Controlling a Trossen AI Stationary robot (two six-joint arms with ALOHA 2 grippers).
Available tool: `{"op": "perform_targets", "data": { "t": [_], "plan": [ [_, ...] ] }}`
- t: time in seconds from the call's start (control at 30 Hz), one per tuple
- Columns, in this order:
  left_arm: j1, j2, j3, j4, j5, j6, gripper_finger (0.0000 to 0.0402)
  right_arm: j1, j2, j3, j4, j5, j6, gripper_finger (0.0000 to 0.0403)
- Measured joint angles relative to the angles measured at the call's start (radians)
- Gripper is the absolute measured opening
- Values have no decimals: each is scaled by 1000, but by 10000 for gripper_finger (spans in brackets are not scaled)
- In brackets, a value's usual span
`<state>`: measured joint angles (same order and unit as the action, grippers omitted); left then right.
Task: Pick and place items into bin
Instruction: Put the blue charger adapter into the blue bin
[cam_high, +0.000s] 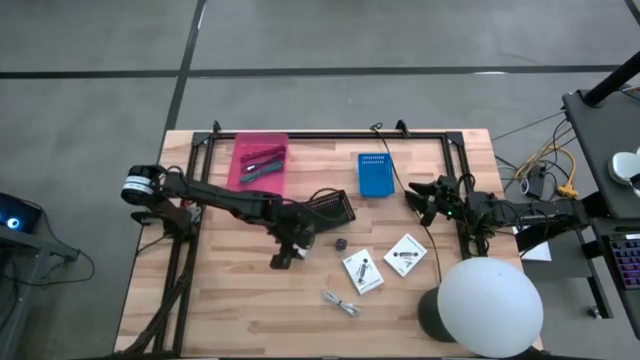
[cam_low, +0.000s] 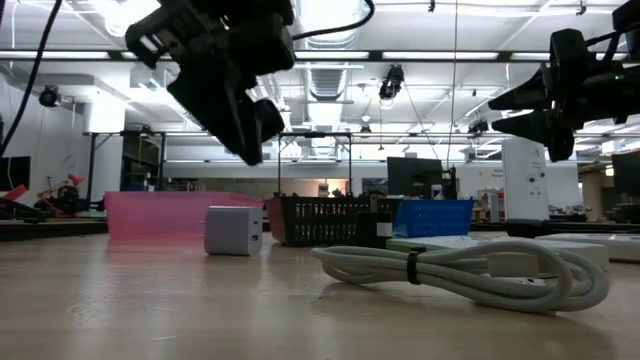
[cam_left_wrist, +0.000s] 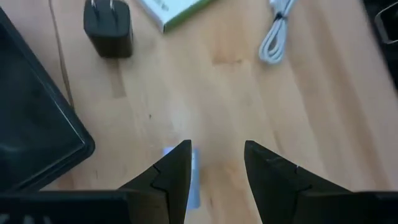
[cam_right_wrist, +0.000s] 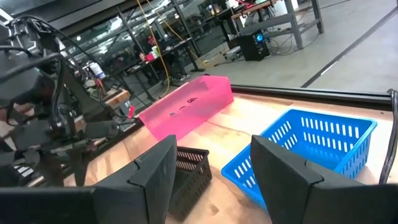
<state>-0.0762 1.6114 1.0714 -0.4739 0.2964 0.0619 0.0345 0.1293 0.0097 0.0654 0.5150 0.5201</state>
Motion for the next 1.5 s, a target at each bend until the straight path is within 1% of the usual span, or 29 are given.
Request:
{"op": "perform_targets", "data": {
  "t": [0.23,0.37,0.43,0.57,0.7,1.07,1.2,1.43,1.5],
  "plan": [
    [-2,47,-3,-50,-73,7,132,0,8,0,0,0,1,192],
    [-2,53,-17,-43,-75,7,134,0,17,0,1,0,3,192],
    [-2,52,-27,-37,-75,7,142,0,20,0,0,-1,3,192],
    [-2,54,-43,-41,-76,3,171,0,28,0,0,0,3,192],
    [-2,78,-47,-42,-112,-2,194,0,31,0,0,0,4,192],
    [-3,123,-47,-41,-119,-3,198,0,31,0,0,0,3,192],
    [-3,129,-47,-41,-120,-3,182,0,30,0,0,0,3,192],
    [-3,119,-47,-30,-119,-3,113,0,30,0,0,0,3,192],
    [-3,119,-47,-30,-119,-3,107,0,30,0,0,0,3,192]
  ]
}}
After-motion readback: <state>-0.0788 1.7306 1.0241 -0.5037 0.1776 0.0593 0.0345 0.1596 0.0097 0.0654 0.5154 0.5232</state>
